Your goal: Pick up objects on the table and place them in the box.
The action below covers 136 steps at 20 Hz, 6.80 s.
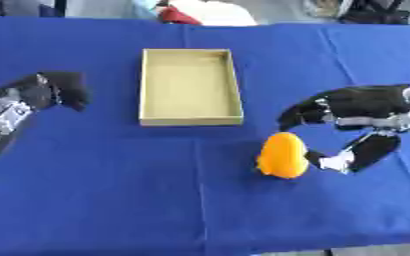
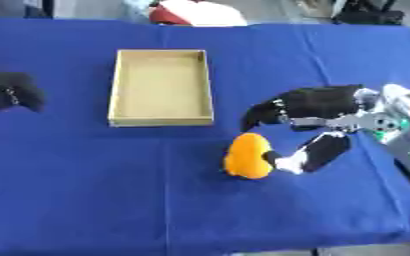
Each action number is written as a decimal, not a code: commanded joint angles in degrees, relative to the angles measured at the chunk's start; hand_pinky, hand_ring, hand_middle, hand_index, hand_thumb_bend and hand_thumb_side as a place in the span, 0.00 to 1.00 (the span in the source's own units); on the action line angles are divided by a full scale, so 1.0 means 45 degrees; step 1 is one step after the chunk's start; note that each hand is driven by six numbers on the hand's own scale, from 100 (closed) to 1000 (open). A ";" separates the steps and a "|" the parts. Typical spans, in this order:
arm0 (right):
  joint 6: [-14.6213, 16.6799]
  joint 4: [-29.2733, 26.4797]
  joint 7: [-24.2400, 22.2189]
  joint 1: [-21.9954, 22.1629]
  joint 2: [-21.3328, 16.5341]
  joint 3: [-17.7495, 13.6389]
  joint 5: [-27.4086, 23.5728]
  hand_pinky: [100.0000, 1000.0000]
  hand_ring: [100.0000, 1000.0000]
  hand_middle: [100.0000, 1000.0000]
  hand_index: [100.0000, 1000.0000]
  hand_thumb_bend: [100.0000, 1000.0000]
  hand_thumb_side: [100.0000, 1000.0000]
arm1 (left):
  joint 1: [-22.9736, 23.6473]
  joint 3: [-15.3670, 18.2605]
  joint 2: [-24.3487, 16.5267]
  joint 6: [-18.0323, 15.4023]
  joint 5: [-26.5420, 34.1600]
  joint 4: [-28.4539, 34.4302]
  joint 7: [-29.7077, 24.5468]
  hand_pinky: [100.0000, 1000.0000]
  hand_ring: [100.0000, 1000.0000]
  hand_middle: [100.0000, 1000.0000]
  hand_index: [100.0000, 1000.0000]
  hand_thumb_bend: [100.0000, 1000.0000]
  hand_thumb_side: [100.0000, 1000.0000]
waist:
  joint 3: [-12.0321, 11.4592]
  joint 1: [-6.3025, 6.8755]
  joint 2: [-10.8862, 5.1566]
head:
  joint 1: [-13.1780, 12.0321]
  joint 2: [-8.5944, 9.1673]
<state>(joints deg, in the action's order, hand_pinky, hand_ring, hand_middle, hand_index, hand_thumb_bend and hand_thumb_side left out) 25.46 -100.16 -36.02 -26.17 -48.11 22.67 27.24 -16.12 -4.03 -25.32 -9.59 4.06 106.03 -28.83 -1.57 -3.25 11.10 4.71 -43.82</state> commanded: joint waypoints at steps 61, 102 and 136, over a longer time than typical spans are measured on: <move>0.0334 0.1872 0.2901 -0.3541 0.0469 -0.0538 0.2099 0.86 0.81 0.80 0.38 0.00 0.25 | -0.0596 -0.0081 -0.0325 -0.0011 0.0169 0.0320 -0.0060 0.67 0.70 0.66 0.87 0.00 0.97 | -0.0672 0.0020 0.0050 | 0.0794 0.0640; 0.0732 0.7778 0.4433 -0.6690 0.4076 -0.2111 0.7210 0.88 0.84 0.85 0.84 0.00 1.00 | -0.1817 -0.0605 0.0100 0.0167 0.0801 0.0559 -0.0617 0.67 0.70 0.65 0.87 0.00 0.95 | -0.2493 -0.0117 0.0514 | 0.2076 0.1170; -0.1884 -0.1005 0.6050 0.0007 0.1529 -0.4550 0.1889 0.81 0.77 0.76 0.88 0.00 0.23 | -0.0818 -0.0008 0.0163 0.0171 0.0046 0.0236 -0.0072 0.67 0.70 0.65 0.87 0.00 0.99 | -0.0565 0.0257 0.0528 | 0.0192 0.0464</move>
<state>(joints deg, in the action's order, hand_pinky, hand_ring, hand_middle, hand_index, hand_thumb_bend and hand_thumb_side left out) 17.42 -103.20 -9.74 -25.70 -40.88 3.79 35.93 -19.45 -4.83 -24.19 -8.76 4.46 106.58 -29.50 -4.01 -2.22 14.27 6.10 -41.20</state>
